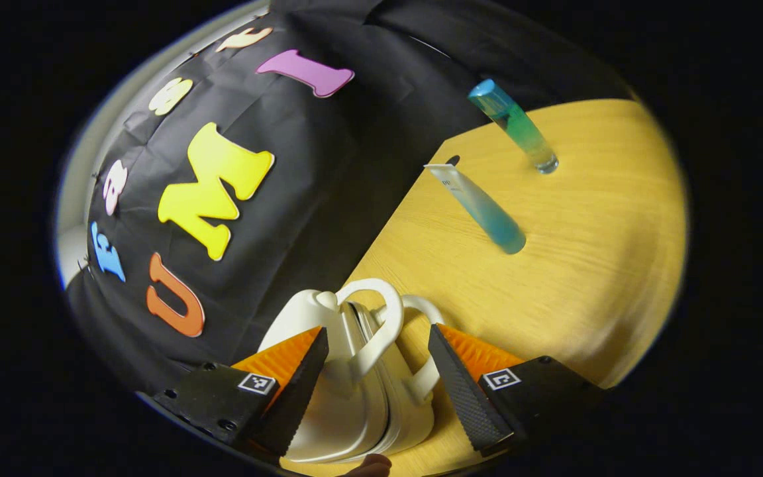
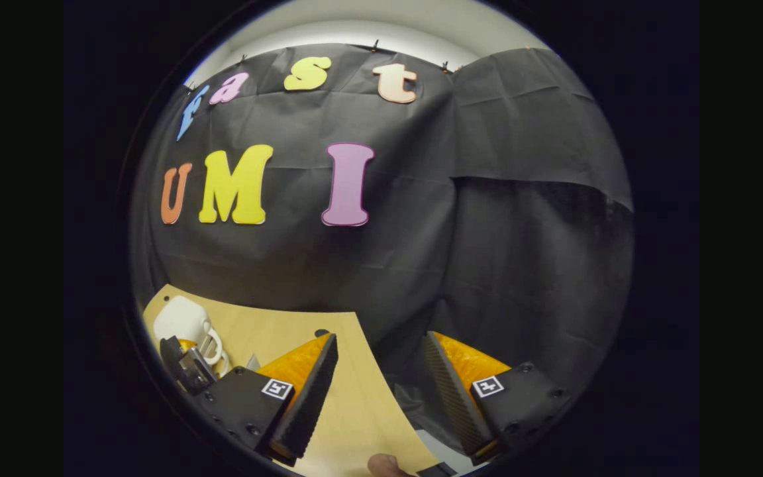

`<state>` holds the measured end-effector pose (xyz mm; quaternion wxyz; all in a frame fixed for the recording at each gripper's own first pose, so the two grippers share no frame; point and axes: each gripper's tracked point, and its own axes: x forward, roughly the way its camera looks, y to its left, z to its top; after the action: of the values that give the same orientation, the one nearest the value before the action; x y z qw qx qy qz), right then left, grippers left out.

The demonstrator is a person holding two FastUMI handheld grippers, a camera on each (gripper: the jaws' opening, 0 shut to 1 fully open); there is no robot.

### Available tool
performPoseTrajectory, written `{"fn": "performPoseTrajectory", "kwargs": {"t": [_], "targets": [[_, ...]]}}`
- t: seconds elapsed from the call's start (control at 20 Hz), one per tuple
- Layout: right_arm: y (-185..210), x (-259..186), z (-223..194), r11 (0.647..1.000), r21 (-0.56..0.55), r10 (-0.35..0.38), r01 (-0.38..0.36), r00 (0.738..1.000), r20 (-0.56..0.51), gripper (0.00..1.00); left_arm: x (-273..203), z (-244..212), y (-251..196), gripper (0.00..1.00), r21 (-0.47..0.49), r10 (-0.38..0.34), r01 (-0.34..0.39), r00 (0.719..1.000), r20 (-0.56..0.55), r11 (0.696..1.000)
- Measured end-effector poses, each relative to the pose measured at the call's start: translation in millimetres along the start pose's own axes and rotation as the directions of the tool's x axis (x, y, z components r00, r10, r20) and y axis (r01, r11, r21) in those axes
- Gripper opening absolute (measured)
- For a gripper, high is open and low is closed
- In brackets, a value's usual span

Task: First open the suitcase, pack the skin care products into it, and then close the suitcase.

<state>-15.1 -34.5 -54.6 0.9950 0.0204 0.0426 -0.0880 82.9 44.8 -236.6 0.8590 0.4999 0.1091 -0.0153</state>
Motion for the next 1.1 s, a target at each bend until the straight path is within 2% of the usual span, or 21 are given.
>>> {"fn": "performPoseTrajectory", "kwargs": {"t": [0.1, 0.2, 0.3, 0.45, 0.55, 0.7, 0.8, 0.85, 0.95, 1.1], "targets": [[-2, 0, -8, 0.996, -0.082, 0.037, -0.037, 0.999, 0.0, 0.8, 1, -7, 2, 0.95, 0.081, 0.022, -0.018, 0.999, -0.049, 0.997], [-9, 0, -10, 0.99, -0.112, 0.085, -0.085, 0.996, -0.003, 0.8, 5, -16, -1, 0.91, 0.16, 0.021, -0.003, 0.994, -0.107, 0.987], [-14, 5, -10, 0.986, -0.113, 0.126, -0.126, 0.992, -0.009, 0.8, 9, -14, 4, 0.8, 0.218, 0.039, -0.013, 0.993, -0.113, 0.976], [-16, 15, -20, 0.98, -0.089, 0.174, -0.177, 0.984, -0.045, 0.8, 11, -19, -1, 0.34, 0.274, 0.023, 0.021, 0.987, -0.157, 0.961], [-15, 18, -26, 0.977, -0.053, 0.205, -0.208, 0.977, -0.062, 0.8, 12, -15, 0, 0.21, 0.281, 0.024, 0.022, 0.987, -0.16, 0.959], [-14, 28, -36, 0.977, -0.058, 0.202, -0.207, 0.975, -0.088, 0.8, 11, -17, 9, 0.08, 0.372, 0.059, 0.023, 0.976, -0.209, 0.928], [-12, 26, -35, 0.981, -0.037, 0.188, -0.192, 0.977, -0.099, 0.8, 13, -17, 6, 0.0, 0.347, 0.024, 0.05, 0.978, -0.206, 0.936], [-6, 24, -32, 0.981, -0.032, 0.187, -0.191, 0.977, -0.097, 0.8, 12, -18, 7, 0.03, 0.326, 0.006, 0.064, 0.978, -0.209, 0.943], [3, 20, -31, 0.984, -0.058, 0.165, -0.171, 0.982, -0.096, 0.78, 8, -16, 16, 0.03, 0.28, -0.014, 0.072, 0.979, -0.202, 0.957], [24, 15, -25, 0.983, -0.06, 0.168, -0.173, 0.983, -0.079, 0.8, 1, -10, 33, 0.03, 0.209, -0.047, 0.084, 0.983, -0.177, 0.974]]}}
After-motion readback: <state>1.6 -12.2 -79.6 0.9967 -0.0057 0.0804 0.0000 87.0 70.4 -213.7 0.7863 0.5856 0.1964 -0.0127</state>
